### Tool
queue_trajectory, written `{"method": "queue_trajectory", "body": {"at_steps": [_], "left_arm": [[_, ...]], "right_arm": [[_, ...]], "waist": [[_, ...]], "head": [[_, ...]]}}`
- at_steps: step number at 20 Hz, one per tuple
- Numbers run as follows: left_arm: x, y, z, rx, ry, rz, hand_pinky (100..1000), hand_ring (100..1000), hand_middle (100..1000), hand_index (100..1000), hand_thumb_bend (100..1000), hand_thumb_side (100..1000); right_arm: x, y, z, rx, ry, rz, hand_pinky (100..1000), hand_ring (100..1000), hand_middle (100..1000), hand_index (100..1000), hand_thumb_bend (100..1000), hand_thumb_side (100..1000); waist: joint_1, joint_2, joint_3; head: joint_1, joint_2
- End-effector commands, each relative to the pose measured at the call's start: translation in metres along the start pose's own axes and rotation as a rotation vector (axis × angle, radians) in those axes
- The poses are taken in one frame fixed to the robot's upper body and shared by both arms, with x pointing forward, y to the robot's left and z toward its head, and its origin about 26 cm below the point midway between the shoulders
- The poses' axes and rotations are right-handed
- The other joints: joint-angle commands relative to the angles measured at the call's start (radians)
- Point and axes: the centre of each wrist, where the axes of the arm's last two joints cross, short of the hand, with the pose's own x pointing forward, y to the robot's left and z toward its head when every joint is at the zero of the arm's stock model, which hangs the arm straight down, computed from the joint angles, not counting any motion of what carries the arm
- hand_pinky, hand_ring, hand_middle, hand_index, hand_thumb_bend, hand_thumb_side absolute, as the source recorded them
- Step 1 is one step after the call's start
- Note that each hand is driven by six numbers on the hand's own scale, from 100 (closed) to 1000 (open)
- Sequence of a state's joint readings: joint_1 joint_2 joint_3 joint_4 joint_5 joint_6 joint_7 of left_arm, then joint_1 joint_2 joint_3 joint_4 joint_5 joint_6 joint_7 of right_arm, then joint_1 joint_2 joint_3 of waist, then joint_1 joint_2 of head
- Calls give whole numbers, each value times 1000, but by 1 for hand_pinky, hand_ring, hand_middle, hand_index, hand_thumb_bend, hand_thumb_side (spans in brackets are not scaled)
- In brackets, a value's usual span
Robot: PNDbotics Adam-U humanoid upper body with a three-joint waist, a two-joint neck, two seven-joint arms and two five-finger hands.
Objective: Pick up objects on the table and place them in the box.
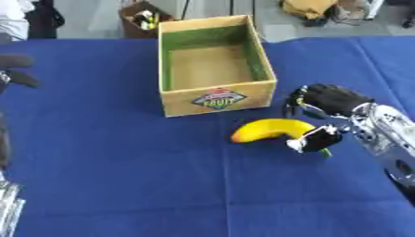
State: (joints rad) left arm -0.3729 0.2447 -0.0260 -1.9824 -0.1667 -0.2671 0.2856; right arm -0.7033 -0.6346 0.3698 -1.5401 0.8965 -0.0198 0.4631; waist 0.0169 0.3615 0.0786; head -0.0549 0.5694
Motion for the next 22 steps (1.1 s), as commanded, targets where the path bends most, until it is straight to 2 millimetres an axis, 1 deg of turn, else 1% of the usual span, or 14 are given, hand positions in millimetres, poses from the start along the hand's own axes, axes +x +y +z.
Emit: {"method": "queue_trajectory", "body": {"at_steps": [1,11,15,19,22], "left_arm": [[6,0,-5,1,-28,11,469,616,701,801,100,1000],[6,0,-6,2,-29,13,470,617,701,801,100,1000],[6,0,-6,3,-26,13,470,618,701,801,100,1000],[6,0,-6,1,-28,11,471,619,702,801,100,1000],[6,0,-6,-1,-29,11,471,619,702,801,100,1000]], "right_arm": [[-6,-2,1,16,13,11,715,756,576,710,265,345],[-10,0,1,58,6,2,718,763,593,728,272,337],[-10,0,1,51,6,-8,711,753,566,695,249,353],[-9,-3,3,29,1,-8,709,749,555,688,234,365],[-9,-5,4,21,-1,-3,708,750,555,688,240,368]], "waist": [[1,-14,3],[1,-12,6],[2,-12,7],[3,-12,6],[2,-13,5]], "head": [[-3,-11],[-6,-17],[-7,-18],[-7,-18],[-6,-18]]}}
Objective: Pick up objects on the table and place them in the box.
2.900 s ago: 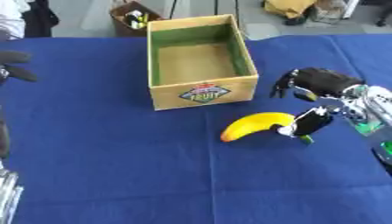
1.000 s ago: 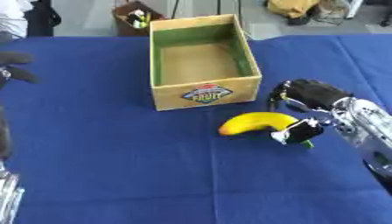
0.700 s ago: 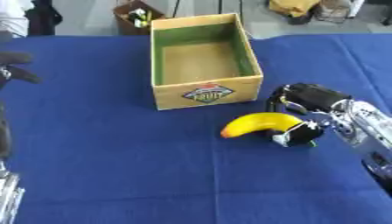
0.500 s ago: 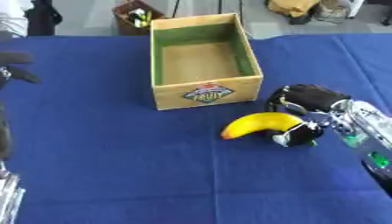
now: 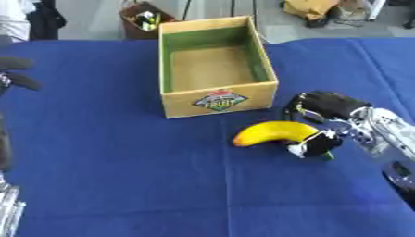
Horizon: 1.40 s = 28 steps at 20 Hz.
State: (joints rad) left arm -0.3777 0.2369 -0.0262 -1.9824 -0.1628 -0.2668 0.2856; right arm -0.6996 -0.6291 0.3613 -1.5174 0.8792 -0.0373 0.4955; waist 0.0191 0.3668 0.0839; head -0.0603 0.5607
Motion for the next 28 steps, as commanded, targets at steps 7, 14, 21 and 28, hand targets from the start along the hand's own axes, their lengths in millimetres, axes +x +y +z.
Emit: {"method": "queue_trajectory", "body": {"at_steps": [7,14,21,28], "left_arm": [[6,1,-6,-14,-30,3,471,620,703,801,100,1000],[6,1,-6,-18,-29,1,472,621,703,801,100,1000],[6,2,-6,-19,-26,-2,472,622,704,801,100,1000],[5,3,-5,-19,-22,-6,472,623,705,802,100,1000]], "right_arm": [[-4,-11,7,-34,8,23,700,738,515,638,249,367],[-4,-16,9,-74,8,20,687,717,466,583,227,374],[-2,-21,15,-102,-2,23,675,704,446,552,201,389],[1,-26,24,-123,-15,28,671,698,441,545,196,397]], "waist": [[1,-18,-3],[0,-20,-5],[0,-24,-10],[-1,-30,-15]], "head": [[-1,-10],[-3,-11],[-3,-9],[-1,-8]]}}
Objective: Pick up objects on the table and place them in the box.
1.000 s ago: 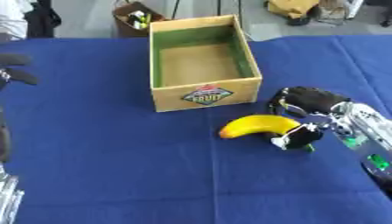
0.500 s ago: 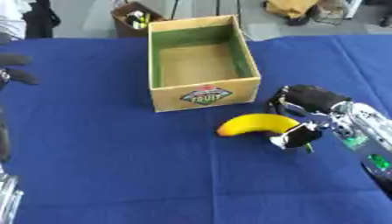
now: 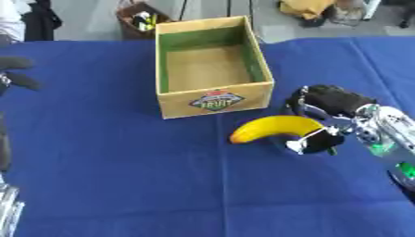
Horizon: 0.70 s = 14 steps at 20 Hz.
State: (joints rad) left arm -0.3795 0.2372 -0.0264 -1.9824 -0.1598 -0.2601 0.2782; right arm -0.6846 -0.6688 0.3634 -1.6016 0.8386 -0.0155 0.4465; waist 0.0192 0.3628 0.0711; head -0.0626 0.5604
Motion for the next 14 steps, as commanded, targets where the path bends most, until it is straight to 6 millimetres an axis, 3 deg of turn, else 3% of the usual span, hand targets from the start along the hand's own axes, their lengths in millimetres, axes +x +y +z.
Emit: {"method": "queue_trajectory", "body": {"at_steps": [1,14], "left_arm": [[5,3,-5,-13,-26,-8,473,623,705,802,100,1000],[5,4,-3,-13,-20,-14,473,625,706,803,100,1000]], "right_arm": [[-3,-16,10,-39,1,26,670,697,439,543,198,397],[5,-45,34,-137,-16,-37,666,672,412,520,232,407]], "waist": [[-1,-27,-4],[4,-35,-15]], "head": [[3,-7],[7,-4]]}}
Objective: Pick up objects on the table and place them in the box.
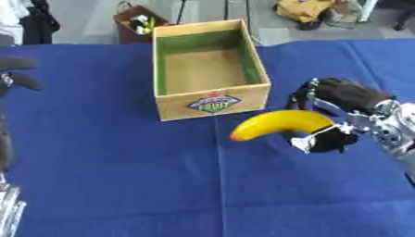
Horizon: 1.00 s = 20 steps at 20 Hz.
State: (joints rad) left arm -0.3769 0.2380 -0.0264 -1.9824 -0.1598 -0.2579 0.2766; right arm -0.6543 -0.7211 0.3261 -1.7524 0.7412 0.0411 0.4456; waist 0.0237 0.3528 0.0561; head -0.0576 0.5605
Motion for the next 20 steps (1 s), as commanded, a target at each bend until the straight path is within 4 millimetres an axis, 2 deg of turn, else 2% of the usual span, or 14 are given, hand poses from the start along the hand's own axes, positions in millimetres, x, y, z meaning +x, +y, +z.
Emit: {"method": "queue_trajectory", "body": {"at_steps": [1,10,20], "left_arm": [[5,4,-4,-11,-24,-12,473,625,706,803,100,1000],[5,4,-4,-15,-23,-11,473,626,707,803,100,1000],[6,2,-6,-27,-33,-4,472,627,707,803,100,1000]], "right_arm": [[-2,-21,9,-56,8,8,666,668,409,518,237,408],[-2,-50,20,-158,23,-15,667,662,404,513,242,432],[-17,-72,21,-238,88,-22,663,656,399,506,232,438]], "waist": [[0,-25,0],[-3,-24,6],[-18,-10,38]], "head": [[2,-4],[-1,-3],[-12,-13]]}}
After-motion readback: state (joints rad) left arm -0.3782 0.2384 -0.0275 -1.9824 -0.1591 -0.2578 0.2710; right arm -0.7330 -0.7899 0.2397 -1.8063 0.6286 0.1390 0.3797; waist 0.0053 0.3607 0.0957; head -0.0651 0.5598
